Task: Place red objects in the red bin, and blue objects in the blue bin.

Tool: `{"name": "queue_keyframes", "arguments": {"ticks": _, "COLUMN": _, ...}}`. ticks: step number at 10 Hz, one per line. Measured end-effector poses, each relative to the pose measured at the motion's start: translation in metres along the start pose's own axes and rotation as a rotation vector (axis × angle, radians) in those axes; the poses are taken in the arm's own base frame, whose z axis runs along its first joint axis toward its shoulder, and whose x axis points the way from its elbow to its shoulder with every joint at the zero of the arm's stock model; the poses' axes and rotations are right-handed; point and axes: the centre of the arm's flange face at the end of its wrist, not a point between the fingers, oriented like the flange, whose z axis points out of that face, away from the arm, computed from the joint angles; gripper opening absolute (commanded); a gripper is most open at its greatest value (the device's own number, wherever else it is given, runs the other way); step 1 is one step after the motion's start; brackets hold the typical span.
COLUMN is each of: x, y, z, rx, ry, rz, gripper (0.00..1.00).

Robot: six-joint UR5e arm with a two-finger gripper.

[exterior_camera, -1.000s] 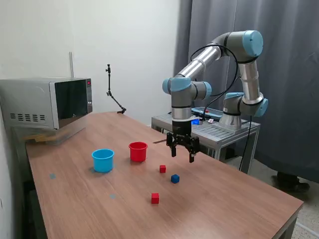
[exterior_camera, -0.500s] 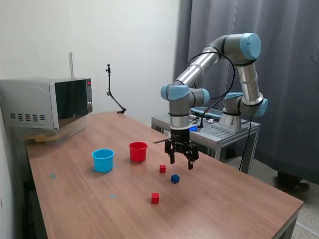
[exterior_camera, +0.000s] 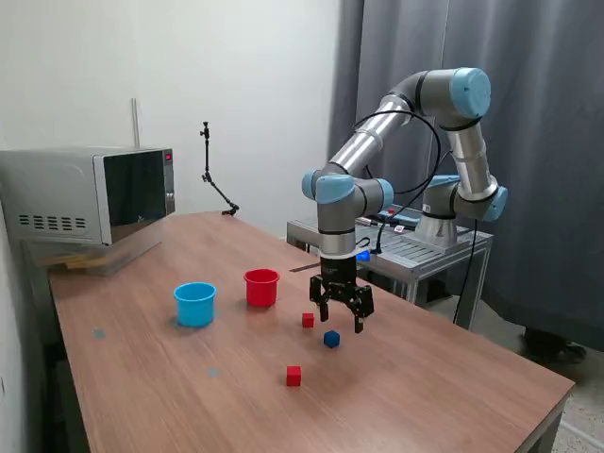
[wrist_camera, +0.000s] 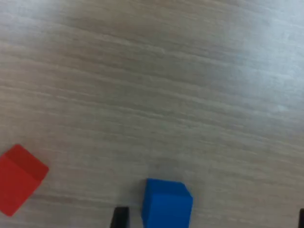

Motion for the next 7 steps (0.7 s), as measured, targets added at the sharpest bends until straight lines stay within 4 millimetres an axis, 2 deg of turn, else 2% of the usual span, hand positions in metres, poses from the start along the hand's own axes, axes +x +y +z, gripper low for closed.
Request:
{"name": "queue_keyframes", "arguments": {"ticks": 4, "x": -0.004, "y": 0.0, "z": 0.02, "rx": 0.028, "ry": 0.0, "rz": -0.007, "gripper": 1.0}}
{"name": "queue_keyframes", "arguments": {"ticks": 7, "x": -0.007, "y": 0.001, "z": 0.025, "rx": 0.036, "ry": -0.007, "rz": -0.01, "gripper": 1.0}}
